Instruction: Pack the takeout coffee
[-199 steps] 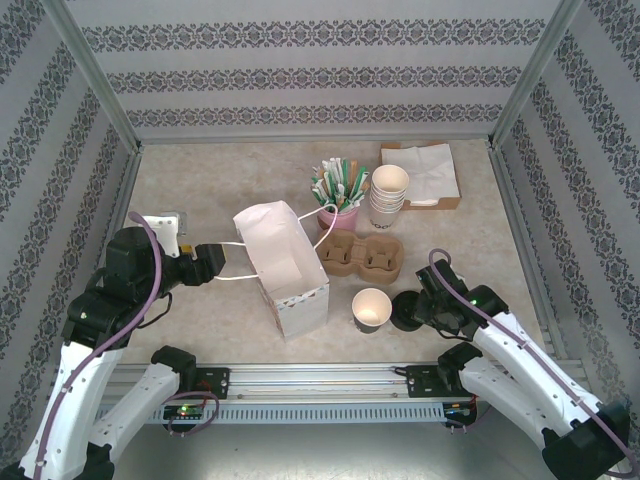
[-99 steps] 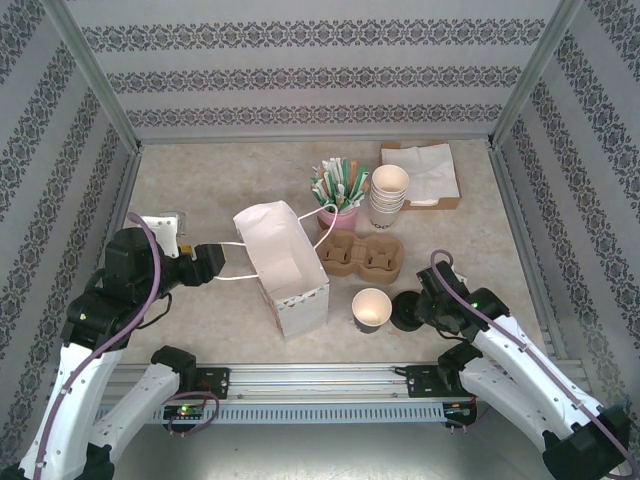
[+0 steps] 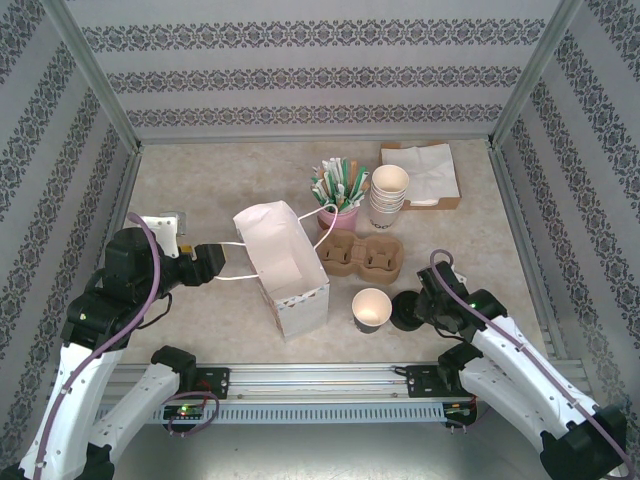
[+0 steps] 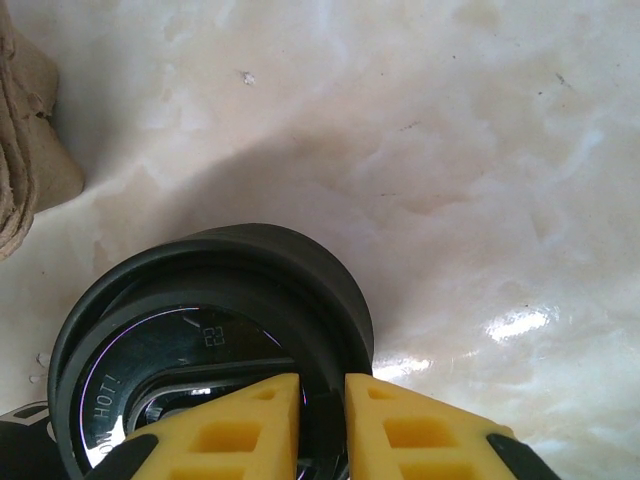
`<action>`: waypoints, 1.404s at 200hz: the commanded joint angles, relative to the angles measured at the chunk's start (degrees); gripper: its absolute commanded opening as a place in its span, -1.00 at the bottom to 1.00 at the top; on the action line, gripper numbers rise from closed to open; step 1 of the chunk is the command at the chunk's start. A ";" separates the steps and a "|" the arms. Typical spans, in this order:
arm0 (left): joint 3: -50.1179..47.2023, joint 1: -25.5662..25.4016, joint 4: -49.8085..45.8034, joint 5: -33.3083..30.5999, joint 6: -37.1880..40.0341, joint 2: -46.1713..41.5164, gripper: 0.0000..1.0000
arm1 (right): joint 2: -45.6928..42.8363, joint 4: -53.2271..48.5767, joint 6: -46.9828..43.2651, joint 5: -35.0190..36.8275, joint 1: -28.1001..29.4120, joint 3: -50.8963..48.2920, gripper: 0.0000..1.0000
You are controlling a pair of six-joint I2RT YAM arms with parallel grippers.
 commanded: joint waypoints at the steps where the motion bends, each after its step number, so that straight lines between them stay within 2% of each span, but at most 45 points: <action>1: 1.28 0.44 1.80 0.65 -0.53 -0.24 0.53 | -0.92 0.66 -1.10 0.23 -0.58 -0.96 -0.62; 28: 0.98 0.43 1.81 0.72 -0.48 -0.34 0.53 | -0.75 0.55 -1.03 0.20 -0.58 -1.00 -0.74; 80: 1.09 0.43 2.12 0.67 -0.19 -0.38 0.53 | -1.92 -1.33 -1.36 -0.65 -0.58 0.84 -0.80; 137: 1.41 0.44 2.55 0.77 -0.30 -0.38 0.53 | -1.82 -7.05 -0.40 -2.24 -0.36 6.69 -0.81; 195: 1.61 0.44 2.95 0.93 -0.43 -0.21 0.53 | 1.46 -11.11 -3.17 -2.06 1.14 14.37 -0.82; 281: 0.96 0.47 3.03 1.19 -0.58 0.01 0.52 | 3.26 -6.12 -1.47 -1.46 1.66 7.76 -0.81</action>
